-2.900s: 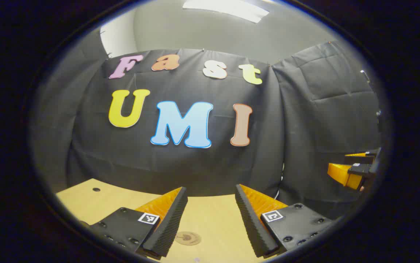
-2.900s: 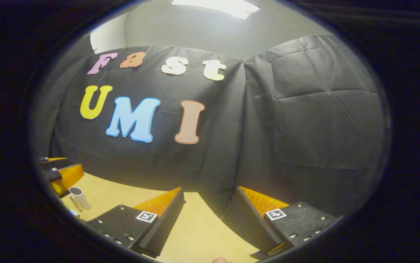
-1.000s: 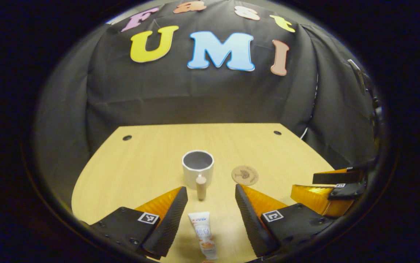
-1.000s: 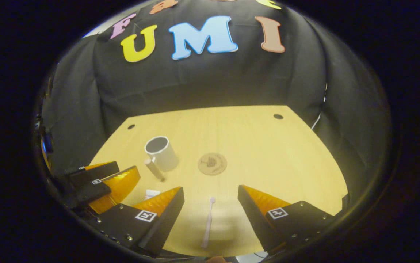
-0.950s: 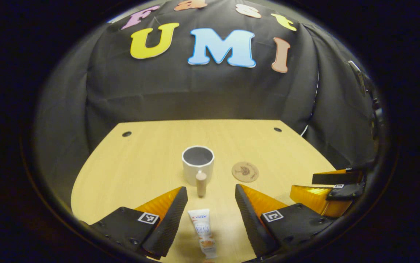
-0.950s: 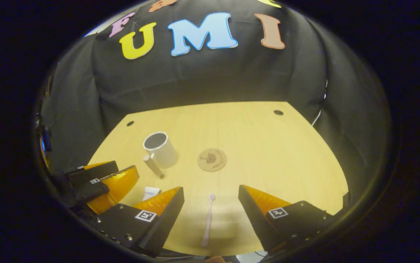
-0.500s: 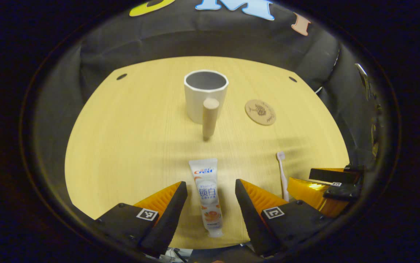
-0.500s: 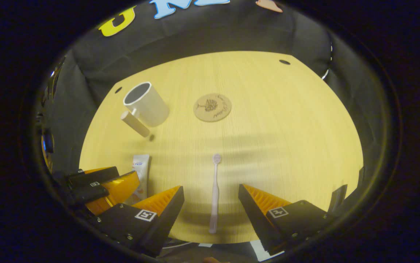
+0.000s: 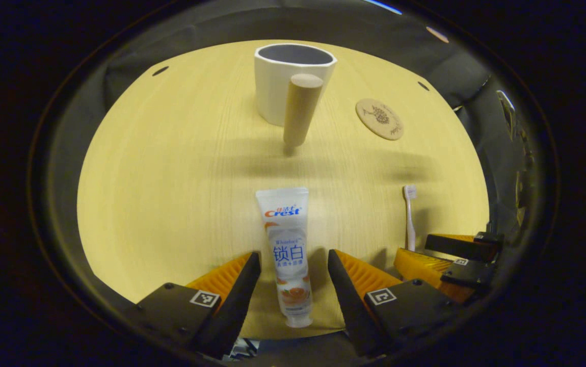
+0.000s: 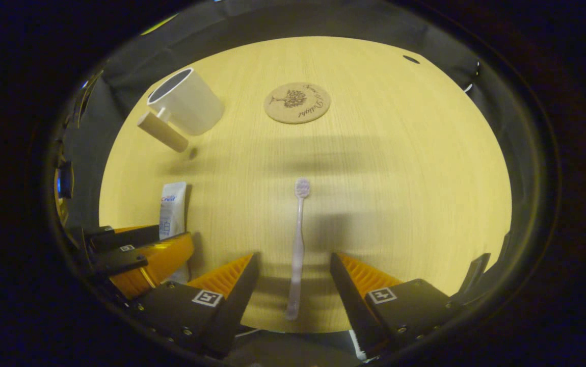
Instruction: Put the toothbrush and toothpaste on the desktop into the cup, then pick up the cup and place it on the coaster on the desktop.
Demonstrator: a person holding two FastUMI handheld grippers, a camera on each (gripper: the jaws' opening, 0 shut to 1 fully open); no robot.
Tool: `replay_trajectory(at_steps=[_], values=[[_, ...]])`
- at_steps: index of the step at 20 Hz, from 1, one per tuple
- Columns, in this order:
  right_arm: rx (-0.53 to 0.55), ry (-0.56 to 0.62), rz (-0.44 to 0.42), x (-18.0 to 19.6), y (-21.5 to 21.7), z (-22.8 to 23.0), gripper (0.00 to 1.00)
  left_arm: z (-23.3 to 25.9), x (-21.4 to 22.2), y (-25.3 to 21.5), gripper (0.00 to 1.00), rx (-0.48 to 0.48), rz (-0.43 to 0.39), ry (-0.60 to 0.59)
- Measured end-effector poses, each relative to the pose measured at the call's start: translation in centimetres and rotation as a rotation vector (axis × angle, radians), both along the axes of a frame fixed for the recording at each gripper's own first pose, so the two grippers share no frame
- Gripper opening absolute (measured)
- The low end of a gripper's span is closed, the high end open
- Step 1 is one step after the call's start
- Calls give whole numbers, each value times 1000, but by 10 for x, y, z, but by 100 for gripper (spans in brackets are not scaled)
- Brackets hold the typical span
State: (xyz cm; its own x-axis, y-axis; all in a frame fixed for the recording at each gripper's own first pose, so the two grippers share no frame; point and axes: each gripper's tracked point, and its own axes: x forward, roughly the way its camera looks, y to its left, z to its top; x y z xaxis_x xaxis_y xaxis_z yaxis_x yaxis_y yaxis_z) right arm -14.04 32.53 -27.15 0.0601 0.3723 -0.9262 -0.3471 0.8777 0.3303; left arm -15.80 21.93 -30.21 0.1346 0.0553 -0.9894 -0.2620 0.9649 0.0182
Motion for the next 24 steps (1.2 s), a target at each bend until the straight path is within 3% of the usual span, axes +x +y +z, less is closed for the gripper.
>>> replay_trajectory(at_steps=[1,5,7,8,11,12,14,15,16,17,18,21,22,24], values=[[-2,8,5,-1,2,-2,80,-3,-1,1,89,3,4,8],[-41,10,33,2,-3,-9,78,-5,1,6,88,39,10,24],[-67,9,29,6,-7,-11,70,-6,2,10,77,55,16,29],[-68,15,31,6,-8,-11,58,-5,2,13,65,65,17,32],[-97,14,14,8,-14,-11,54,-6,2,17,59,63,41,27],[-97,26,27,6,-15,-9,28,-6,1,18,52,65,45,32],[-99,17,16,12,-17,-12,28,-5,0,19,51,71,47,35],[-87,39,15,6,-14,-14,22,-7,2,18,50,71,62,27],[-79,40,22,5,-16,-11,15,-6,2,17,41,72,52,31],[-71,25,7,6,-17,-14,16,-6,1,18,41,75,50,28],[-57,41,4,9,-11,-14,6,-5,2,18,36,72,58,21],[-20,30,3,9,-14,-12,7,-3,1,18,34,31,53,-15],[-11,26,10,10,-14,-12,6,-2,2,17,28,16,49,-28],[9,15,13,9,-14,-10,6,-2,0,18,29,-9,60,-41]])
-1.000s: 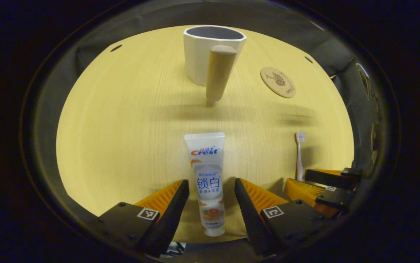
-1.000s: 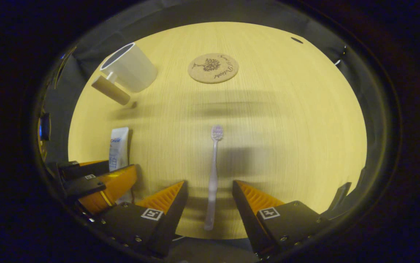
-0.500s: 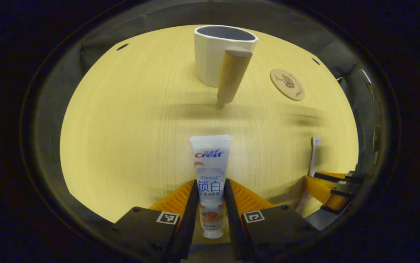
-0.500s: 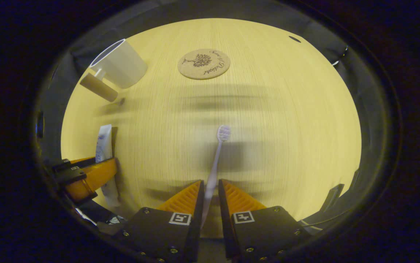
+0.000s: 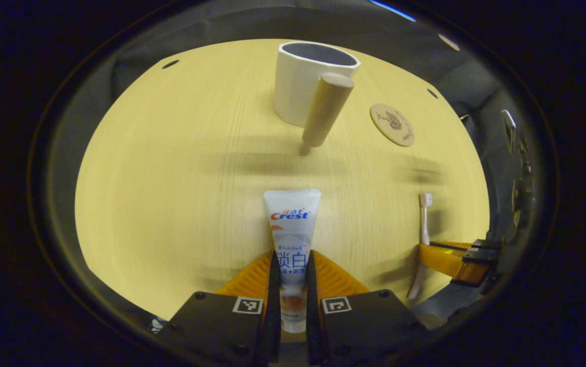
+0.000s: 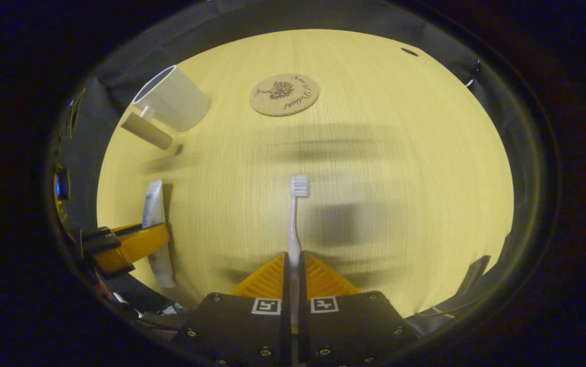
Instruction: Put the toothbrush and toothpaste on the desktop into the cup, then pick up the cup and place it on the coaster on the desktop.
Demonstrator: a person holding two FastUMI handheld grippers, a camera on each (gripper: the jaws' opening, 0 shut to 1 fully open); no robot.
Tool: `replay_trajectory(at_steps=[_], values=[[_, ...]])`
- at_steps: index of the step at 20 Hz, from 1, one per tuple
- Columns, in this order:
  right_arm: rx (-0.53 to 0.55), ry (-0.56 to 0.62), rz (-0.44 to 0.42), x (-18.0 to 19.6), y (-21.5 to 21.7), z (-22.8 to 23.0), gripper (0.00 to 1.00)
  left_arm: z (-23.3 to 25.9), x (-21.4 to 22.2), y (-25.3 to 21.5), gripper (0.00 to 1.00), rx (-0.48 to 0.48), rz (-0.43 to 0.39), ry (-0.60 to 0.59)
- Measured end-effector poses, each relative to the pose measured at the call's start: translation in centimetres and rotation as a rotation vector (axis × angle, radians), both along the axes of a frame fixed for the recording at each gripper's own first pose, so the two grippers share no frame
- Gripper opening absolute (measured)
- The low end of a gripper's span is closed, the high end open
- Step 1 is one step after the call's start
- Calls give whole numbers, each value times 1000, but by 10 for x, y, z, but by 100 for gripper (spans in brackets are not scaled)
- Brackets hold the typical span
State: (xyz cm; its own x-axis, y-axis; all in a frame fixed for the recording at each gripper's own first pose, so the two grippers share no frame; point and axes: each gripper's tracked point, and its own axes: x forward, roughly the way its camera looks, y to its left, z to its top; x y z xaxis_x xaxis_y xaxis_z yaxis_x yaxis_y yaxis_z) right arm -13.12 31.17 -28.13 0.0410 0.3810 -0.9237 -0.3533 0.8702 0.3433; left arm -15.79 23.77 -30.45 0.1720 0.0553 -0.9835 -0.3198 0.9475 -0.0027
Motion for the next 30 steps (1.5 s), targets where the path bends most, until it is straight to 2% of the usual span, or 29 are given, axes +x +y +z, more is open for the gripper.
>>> replay_trajectory(at_steps=[6,11,16,21,25,30], values=[[90,-93,-13,13,2,26,6,16,1,5,28,-24,133,-73],[240,-218,-50,36,17,71,6,62,23,28,27,30,178,-245],[393,-370,-42,61,37,121,6,114,61,47,28,57,239,-440],[504,-497,-17,73,50,162,6,161,102,69,28,113,250,-617],[539,-569,-19,84,53,183,6,202,140,80,27,171,197,-760],[578,-583,-58,97,53,198,6,223,200,71,27,128,143,-893]])
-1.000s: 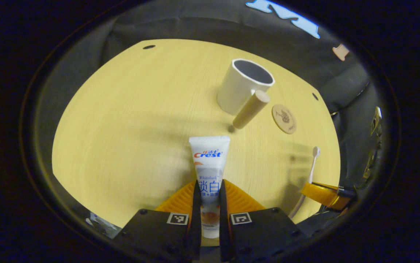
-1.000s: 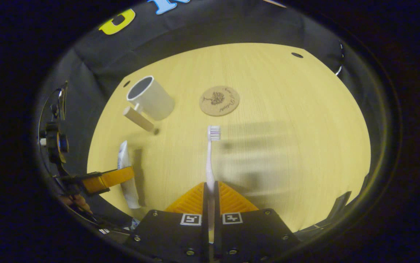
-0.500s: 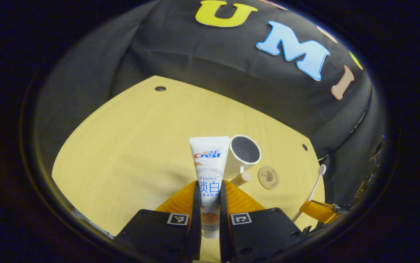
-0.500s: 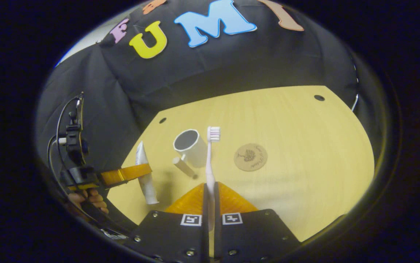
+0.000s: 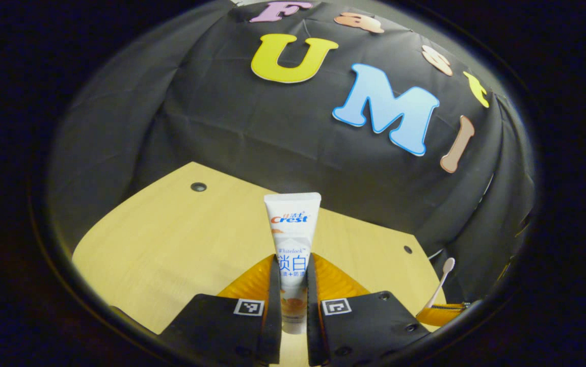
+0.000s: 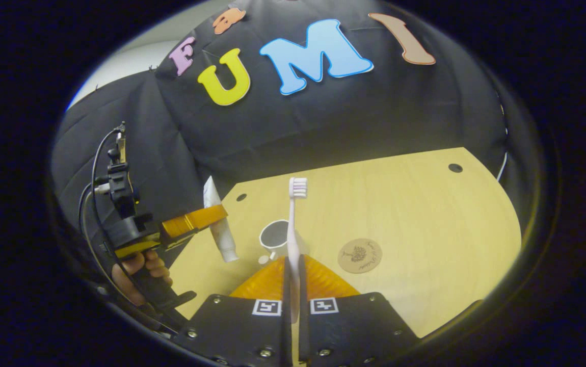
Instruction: Put the toothbrush and toothpaste on the desktop into the cup, then pick up the cup and place it on the coaster on the desktop.
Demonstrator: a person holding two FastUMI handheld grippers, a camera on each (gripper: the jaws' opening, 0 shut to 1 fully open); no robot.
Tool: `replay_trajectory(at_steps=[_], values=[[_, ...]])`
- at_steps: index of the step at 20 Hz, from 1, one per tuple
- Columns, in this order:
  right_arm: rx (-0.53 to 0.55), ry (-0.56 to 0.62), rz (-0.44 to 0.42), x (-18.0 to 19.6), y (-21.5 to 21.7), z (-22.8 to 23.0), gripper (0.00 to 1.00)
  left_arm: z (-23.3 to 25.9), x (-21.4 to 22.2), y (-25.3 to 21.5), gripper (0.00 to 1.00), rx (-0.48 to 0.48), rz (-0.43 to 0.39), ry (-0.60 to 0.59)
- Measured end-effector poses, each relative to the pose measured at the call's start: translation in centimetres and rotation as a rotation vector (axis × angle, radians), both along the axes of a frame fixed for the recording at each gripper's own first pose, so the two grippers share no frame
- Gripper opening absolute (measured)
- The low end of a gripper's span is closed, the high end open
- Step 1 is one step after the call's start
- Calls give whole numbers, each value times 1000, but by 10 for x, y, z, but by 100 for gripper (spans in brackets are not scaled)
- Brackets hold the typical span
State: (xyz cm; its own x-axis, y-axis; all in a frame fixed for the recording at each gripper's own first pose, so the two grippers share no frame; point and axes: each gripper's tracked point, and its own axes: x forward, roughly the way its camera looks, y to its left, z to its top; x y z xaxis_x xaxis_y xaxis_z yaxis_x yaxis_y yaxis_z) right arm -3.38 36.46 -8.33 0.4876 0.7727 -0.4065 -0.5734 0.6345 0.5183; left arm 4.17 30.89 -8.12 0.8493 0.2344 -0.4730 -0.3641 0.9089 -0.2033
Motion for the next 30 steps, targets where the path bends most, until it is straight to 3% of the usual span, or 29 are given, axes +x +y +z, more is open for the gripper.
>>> replay_trajectory(at_steps=[1,11,13,17,20,21,25,26,27,28,30], values=[[-4,-6,-11,4,-1,0,10,3,12,-1,27,5,-18,-20],[-59,-3,-82,11,-10,-9,6,-34,96,-19,27,-9,-136,-74],[-56,8,-88,10,-10,-11,10,-50,102,-16,27,-3,-137,-56],[-39,27,-86,12,-4,-12,6,-77,96,-13,29,5,-145,18],[-9,48,-77,14,5,-9,6,-85,87,-15,37,-28,-153,55],[-6,47,-73,16,7,-8,6,-83,84,-16,34,-37,-157,56],[-20,-2,-43,24,17,-1,6,-89,65,-23,48,-80,-162,109],[-15,-13,-37,26,20,3,6,-85,61,-23,62,-87,-164,105],[-9,-22,-32,29,25,6,6,-82,59,-22,66,-82,-162,98],[-3,-29,-30,32,28,9,6,-78,58,-22,63,-74,-170,91],[15,-45,-25,39,38,16,6,-71,50,-21,76,-53,-174,94]])
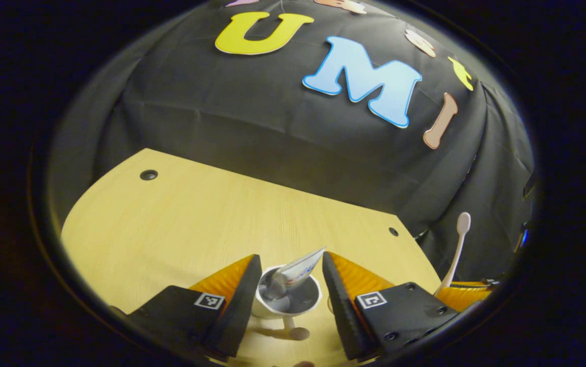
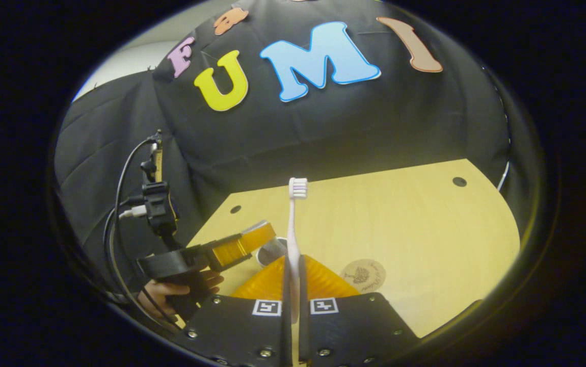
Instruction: Put the toothbrush and toothpaste on the desktop into the cup, then pick up the cup and place it on the coaster on the desktop.
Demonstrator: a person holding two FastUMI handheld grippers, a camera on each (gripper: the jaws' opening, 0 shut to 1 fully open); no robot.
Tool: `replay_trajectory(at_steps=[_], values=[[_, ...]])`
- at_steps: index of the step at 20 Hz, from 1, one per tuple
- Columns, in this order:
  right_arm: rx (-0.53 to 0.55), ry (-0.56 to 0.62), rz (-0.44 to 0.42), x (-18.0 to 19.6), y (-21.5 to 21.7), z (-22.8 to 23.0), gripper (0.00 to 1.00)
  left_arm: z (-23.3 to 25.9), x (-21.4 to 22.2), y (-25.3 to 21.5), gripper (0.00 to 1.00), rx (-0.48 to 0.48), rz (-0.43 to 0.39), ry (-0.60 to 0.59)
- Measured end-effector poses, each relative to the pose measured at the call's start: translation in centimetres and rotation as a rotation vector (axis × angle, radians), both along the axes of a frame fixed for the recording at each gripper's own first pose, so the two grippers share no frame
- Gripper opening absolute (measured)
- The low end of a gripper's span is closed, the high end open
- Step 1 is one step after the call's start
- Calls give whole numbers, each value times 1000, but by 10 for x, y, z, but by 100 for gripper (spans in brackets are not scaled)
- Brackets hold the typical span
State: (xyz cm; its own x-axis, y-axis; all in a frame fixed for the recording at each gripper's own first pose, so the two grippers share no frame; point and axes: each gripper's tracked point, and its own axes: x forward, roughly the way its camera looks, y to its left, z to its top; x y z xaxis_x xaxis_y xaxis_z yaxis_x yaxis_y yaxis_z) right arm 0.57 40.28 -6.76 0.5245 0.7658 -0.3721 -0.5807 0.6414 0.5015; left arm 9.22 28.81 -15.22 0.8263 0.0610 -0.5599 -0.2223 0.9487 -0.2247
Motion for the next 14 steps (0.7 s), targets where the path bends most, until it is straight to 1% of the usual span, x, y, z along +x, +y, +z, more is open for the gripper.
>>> replay_trajectory(at_steps=[2,3,5,9,12,13,14], values=[[19,-31,5,9,11,10,6,5,-9,4,94,-7,-2,2],[24,-47,10,13,18,13,6,7,-15,6,94,-10,2,5],[40,-74,25,20,32,19,6,10,-29,9,88,-14,5,18],[97,-137,53,30,65,34,6,1,-69,17,88,-21,5,79],[130,-189,99,27,94,35,6,-22,-105,21,88,-44,15,155],[133,-213,112,26,102,33,6,-29,-116,23,91,-57,24,178],[130,-238,120,26,108,31,6,-36,-125,25,88,-74,34,193]])
